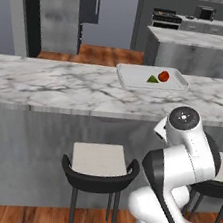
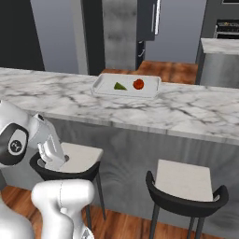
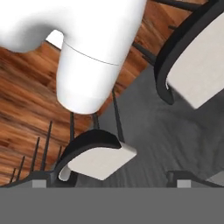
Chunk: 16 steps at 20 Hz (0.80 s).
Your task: Place the cold items (tomato and lemon wedge) from the fridge in one tupperware on the dining counter. Place the warm items (hot dog and kebab skewer) in the stove area in another tupperware.
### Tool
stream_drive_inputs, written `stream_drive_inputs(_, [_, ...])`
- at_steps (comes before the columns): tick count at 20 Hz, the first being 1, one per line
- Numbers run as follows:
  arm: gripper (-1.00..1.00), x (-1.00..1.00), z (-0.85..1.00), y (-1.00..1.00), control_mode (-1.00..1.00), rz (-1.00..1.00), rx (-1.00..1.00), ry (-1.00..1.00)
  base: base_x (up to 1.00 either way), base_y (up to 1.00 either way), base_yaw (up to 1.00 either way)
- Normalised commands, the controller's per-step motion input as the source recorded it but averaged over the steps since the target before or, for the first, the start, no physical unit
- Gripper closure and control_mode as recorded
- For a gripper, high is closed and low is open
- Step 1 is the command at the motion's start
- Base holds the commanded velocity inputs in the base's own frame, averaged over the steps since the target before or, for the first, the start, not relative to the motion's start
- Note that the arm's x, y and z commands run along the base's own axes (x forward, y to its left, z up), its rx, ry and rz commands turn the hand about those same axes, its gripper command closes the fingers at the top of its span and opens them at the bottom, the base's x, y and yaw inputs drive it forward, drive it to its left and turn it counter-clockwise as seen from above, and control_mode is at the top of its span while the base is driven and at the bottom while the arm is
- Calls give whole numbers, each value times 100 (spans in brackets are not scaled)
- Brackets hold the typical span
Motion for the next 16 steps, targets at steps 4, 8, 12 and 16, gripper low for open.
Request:
stream_drive_inputs(4, [-100, -38, -100, -4, -100, 10, -3, -40, 0, 0, 0])
stream_drive_inputs(8, [-100, -10, -25, 0, 100, 2, -1, -10, -47, -8, 2])
stream_drive_inputs(12, [-100, 0, 0, 0, 100, 0, 0, 0, -70, -40, 0])
stream_drive_inputs(16, [-100, 0, 0, 0, 100, 0, 0, 0, -41, -70, -11])
